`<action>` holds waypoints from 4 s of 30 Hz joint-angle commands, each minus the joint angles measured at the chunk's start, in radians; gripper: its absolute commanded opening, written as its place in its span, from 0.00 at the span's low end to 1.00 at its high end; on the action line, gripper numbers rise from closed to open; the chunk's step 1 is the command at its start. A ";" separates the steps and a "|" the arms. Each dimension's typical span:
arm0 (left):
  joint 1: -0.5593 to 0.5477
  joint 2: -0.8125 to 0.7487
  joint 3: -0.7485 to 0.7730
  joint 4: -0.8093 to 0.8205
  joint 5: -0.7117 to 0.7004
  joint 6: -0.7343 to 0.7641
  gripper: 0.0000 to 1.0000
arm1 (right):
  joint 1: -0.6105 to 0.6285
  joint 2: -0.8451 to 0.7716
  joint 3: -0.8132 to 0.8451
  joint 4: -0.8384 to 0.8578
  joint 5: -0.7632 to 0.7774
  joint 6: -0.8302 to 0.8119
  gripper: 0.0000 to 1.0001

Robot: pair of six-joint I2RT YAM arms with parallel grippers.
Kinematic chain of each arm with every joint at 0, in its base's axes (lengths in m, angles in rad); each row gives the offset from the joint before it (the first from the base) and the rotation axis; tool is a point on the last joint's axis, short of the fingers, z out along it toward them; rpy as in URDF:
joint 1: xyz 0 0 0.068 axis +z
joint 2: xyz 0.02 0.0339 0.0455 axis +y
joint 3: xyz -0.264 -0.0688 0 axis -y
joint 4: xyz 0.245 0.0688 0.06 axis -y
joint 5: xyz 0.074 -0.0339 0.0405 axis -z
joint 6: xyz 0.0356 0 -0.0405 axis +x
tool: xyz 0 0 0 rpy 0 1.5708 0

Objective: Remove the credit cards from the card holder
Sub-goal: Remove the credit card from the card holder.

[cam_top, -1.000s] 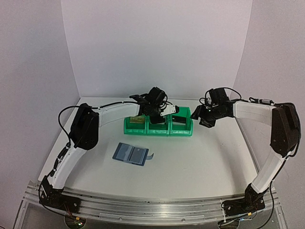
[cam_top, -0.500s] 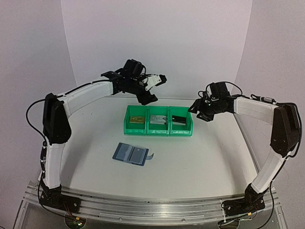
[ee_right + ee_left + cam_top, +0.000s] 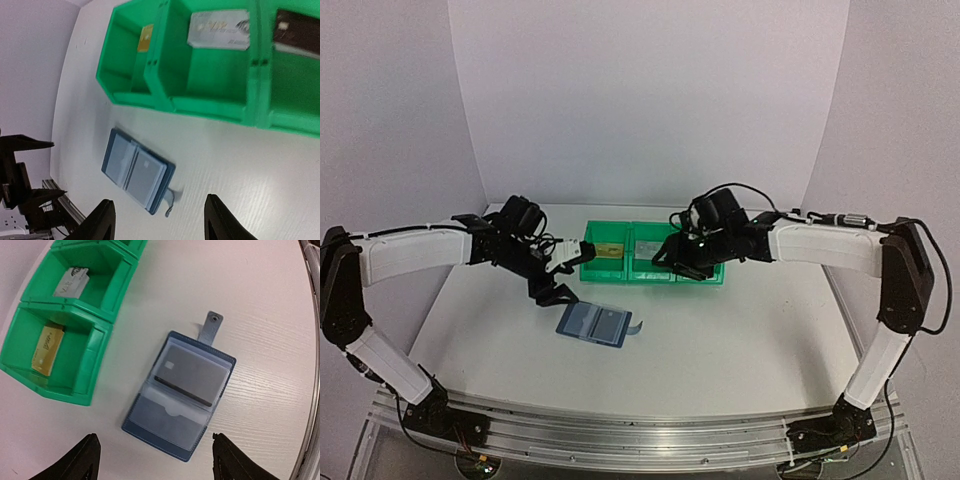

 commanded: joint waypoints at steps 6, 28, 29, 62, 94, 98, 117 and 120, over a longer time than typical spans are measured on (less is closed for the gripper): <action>0.031 -0.056 -0.354 0.296 -0.049 0.077 0.75 | 0.213 0.221 0.137 0.014 0.061 0.126 0.56; 0.138 0.068 -0.305 0.286 0.090 0.265 0.65 | 0.273 0.467 0.260 0.014 0.176 0.116 0.39; 0.140 0.077 -0.315 0.295 0.091 0.278 0.65 | 0.270 0.471 0.260 0.014 0.183 0.110 0.37; 0.039 0.178 -0.331 0.305 0.184 0.260 0.57 | 0.288 0.445 0.349 0.014 0.076 0.013 0.32; 0.064 0.159 -0.335 0.311 0.190 0.252 0.58 | 0.300 0.430 0.328 0.102 -0.009 0.068 0.39; 0.069 0.153 -0.316 0.292 0.194 0.244 0.59 | 0.300 0.442 0.330 0.103 -0.022 0.074 0.38; 0.153 -0.020 -0.183 0.085 0.518 0.134 0.63 | 0.297 0.466 0.326 0.103 0.016 0.082 0.33; 0.153 -0.012 -0.149 0.096 0.558 -0.036 0.54 | 0.295 0.465 0.319 0.103 0.017 0.082 0.34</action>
